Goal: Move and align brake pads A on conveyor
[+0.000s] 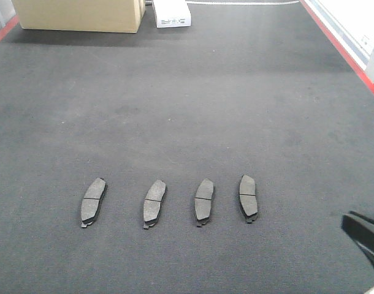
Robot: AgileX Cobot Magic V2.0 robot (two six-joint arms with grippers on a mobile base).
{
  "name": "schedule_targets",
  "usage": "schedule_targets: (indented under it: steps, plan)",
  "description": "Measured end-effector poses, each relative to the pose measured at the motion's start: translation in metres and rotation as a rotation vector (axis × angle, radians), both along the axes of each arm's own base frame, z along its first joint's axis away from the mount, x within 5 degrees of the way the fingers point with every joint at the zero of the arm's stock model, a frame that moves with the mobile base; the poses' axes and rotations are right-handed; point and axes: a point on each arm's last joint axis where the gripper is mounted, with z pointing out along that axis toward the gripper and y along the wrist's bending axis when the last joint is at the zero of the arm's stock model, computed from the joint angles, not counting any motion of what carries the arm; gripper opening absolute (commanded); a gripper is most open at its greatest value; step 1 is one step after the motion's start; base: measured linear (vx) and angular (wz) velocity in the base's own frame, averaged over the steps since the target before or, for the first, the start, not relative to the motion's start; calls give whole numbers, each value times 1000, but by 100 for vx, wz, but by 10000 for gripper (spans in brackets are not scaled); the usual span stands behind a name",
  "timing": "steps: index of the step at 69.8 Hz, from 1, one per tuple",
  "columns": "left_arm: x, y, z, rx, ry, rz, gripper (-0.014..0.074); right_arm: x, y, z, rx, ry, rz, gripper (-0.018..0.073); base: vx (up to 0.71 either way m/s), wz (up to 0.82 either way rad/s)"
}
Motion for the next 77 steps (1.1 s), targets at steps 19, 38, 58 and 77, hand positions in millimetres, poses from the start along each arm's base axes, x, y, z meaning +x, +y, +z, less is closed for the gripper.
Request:
schedule_targets:
  steps: [19, 38, 58, 77]
  plan:
    - [0, 0, 0, 0, 0, 0, -6, -5, -3, 1, 4, -8, -1, 6, 0, 0]
    - [0, 0, 0, 0, 0, 0, -6, -5, -3, 1, 4, -8, -1, 6, 0, 0]
    - [0, 0, 0, 0, 0, 0, -6, -5, -3, 1, 4, -7, -1, 6, 0, 0]
    - [-2, -4, -1, 29, -1, -48, -6, -5, -3, 1, 4, -7, -1, 6, 0, 0]
